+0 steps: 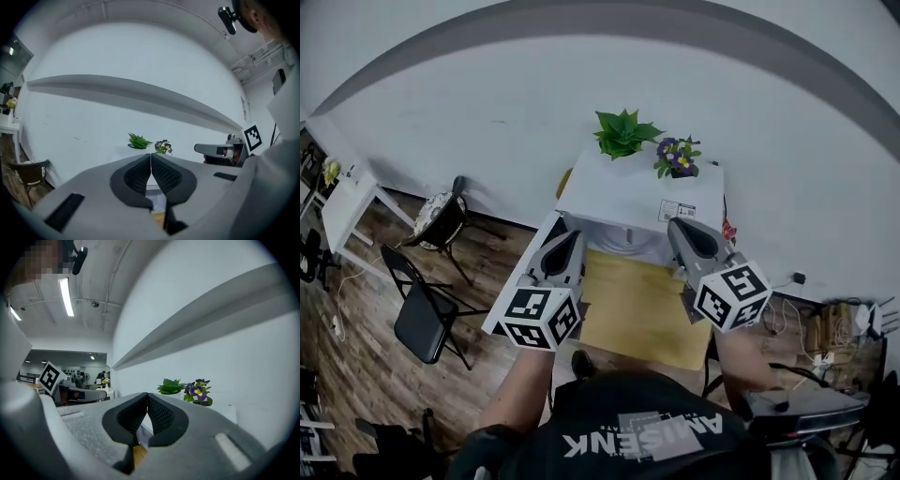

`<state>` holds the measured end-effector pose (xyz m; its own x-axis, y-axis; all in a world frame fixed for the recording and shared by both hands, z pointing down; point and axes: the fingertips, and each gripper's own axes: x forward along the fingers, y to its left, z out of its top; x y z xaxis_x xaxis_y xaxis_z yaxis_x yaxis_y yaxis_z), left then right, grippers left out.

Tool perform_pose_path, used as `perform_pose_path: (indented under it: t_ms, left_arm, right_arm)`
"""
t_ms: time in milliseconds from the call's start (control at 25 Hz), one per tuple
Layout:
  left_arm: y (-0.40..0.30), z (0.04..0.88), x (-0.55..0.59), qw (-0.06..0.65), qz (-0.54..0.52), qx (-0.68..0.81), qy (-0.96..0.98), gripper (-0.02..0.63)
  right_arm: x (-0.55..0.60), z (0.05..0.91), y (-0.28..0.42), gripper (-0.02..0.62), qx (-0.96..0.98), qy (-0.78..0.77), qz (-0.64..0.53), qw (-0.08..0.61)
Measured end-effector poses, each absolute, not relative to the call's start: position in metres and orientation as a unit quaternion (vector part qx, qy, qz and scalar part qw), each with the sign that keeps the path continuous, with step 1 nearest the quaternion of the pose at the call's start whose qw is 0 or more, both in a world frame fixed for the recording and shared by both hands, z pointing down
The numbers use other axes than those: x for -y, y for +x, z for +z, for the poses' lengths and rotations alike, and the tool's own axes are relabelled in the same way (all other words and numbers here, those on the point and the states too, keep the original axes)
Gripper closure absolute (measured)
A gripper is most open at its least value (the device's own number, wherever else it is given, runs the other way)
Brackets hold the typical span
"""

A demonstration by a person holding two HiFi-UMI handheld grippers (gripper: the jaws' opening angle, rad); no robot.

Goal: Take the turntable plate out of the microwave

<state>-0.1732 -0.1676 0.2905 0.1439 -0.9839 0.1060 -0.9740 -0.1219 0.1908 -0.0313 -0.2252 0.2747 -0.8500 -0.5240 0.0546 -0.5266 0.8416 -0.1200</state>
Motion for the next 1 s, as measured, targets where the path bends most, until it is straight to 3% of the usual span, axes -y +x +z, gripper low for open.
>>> perform_pose_path:
  t_ms: [160,240,320,840,1000]
  left_arm:
    - [-0.189,0.293,0.186,0.107,-0.015,0.628,0.771,0.602]
    - [-0.197,0.296,0.194,0.110,-0.014,0.617,0.779,0.517]
    - [-0.206,0.300,0.200,0.116,-0.014,0.606,0.787,0.511]
    - [-0.203,0.349,0.220,0.174,-0.006,0.544,0.821,0.469]
    - [-0.199,0.366,0.224,0.194,-0.010,0.560,0.806,0.469]
  right_arm:
    - [0.231,0.280,-0.050,0.574,0.956,0.285,0.062,0.019]
    - [0.232,0.284,-0.060,0.568,0.954,0.293,0.058,0.026]
    - [0.235,0.286,-0.067,0.561,0.950,0.305,0.064,0.023]
    - [0.241,0.310,-0.084,0.319,0.940,0.318,0.122,-0.010]
    - [0.243,0.327,-0.078,0.314,0.944,0.298,0.143,-0.011]
